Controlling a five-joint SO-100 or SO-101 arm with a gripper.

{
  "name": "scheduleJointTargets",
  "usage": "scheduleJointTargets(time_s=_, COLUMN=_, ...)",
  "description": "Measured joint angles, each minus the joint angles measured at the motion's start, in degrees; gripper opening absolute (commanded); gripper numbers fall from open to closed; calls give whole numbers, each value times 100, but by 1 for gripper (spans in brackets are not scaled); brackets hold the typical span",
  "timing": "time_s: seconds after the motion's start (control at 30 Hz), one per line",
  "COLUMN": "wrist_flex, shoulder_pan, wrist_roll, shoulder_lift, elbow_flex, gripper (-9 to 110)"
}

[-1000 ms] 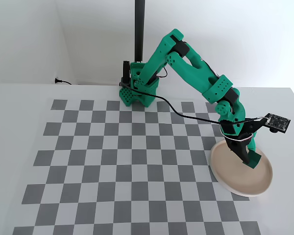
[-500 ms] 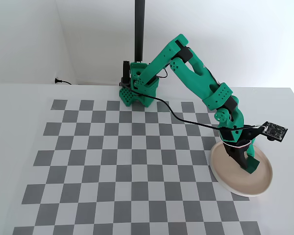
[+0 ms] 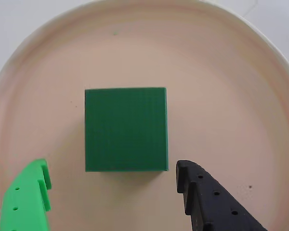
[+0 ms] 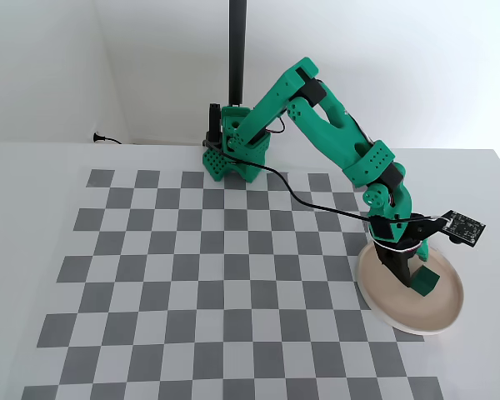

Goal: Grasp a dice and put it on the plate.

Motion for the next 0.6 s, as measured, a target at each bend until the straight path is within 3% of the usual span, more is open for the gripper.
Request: scheduleJointTargets(time_s=0.6, wrist_flex=1107, shoulder_pan=501, wrist_roll=211, shoulder_lift=1907, elbow_flex=0, gripper=20)
